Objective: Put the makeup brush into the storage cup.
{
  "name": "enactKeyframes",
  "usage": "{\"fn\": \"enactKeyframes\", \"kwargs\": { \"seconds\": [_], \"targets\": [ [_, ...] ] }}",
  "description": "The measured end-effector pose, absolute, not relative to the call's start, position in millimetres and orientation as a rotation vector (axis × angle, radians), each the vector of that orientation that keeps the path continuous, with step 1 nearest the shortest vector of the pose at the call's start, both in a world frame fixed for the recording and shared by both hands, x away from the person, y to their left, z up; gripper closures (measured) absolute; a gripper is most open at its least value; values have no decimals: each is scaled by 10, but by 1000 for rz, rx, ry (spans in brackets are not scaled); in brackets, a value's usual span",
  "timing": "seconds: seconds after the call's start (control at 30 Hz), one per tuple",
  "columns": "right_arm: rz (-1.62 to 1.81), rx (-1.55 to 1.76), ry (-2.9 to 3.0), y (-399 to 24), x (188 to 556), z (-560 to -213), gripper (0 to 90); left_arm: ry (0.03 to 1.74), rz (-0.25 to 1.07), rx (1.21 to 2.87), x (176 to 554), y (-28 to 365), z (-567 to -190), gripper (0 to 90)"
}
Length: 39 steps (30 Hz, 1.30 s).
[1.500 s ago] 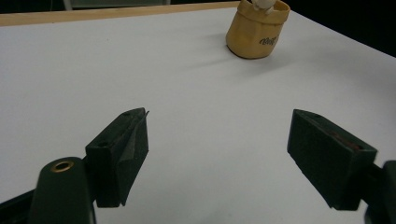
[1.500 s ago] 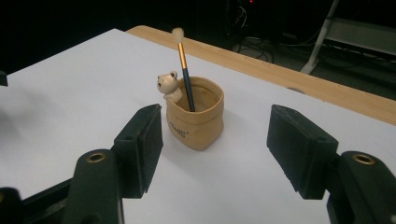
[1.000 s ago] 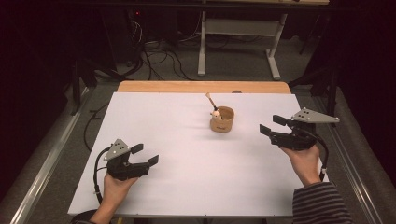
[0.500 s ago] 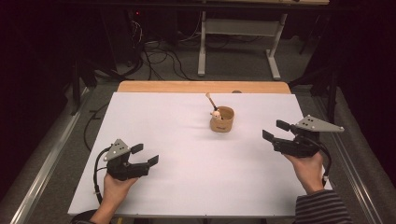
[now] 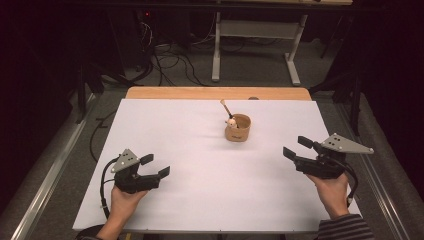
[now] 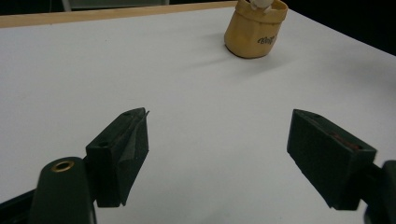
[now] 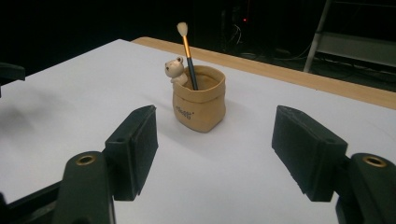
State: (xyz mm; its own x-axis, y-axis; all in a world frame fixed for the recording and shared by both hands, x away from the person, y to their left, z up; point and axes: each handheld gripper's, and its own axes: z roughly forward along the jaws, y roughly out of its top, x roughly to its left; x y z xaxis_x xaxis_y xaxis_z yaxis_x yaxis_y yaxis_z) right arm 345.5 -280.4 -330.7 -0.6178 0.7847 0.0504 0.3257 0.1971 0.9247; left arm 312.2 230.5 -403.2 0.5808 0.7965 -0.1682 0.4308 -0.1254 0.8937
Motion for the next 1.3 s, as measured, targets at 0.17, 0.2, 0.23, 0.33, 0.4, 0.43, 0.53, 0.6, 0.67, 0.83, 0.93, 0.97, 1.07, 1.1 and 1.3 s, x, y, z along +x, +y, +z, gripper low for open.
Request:
{"fn": "enactKeyframes", "kwargs": {
  "seconds": [0.17,0.2,0.23,0.33,0.4,0.43,0.53,0.6,0.67,0.83,0.93,0.97,1.07,1.1,1.3],
  "targets": [
    [1423,1040,2036,-2821,3412,-3355,329,1013,434,1755,3120,2303,-4030,212],
    [1425,1038,2032,-2824,3404,-3364,328,1013,433,1755,3122,2303,-4031,212],
    [1425,1032,2033,-2830,3396,-3373,328,1013,432,1755,3122,2303,-4031,212],
    [1435,1036,2024,-2839,3369,-3403,328,1013,434,1753,3120,2305,-4030,212],
    [1440,1036,2016,-2848,3351,-3421,328,1012,434,1754,3120,2305,-4031,212],
    [1444,1041,2011,-2850,3344,-3429,328,1012,434,1754,3119,2304,-4031,212],
    [1451,1045,2006,-2860,3323,-3448,328,1013,435,1753,3118,2303,-4030,212],
    [1447,1039,2004,-2869,3311,-3454,328,1013,433,1754,3120,2303,-4030,212],
    [1451,1038,1999,-2875,3300,-3459,328,1013,433,1756,3121,2303,-4031,212],
    [1461,1036,1996,-2884,3273,-3486,328,1014,435,1752,3119,2306,-4030,212],
    [1464,1041,1997,-2885,3245,-3504,328,1015,435,1750,3119,2309,-4028,212],
    [1466,1046,1996,-2887,3234,-3508,328,1015,434,1750,3120,2309,-4029,212],
    [1469,1045,1994,-2900,3209,-3526,328,1017,432,1752,3122,2307,-4031,211],
    [1469,1054,1993,-2901,3198,-3533,328,1016,433,1751,3122,2306,-4031,211],
    [1474,1061,1999,-2900,3167,-3596,327,1017,433,1748,3122,2313,-4030,211]
  ]
}}
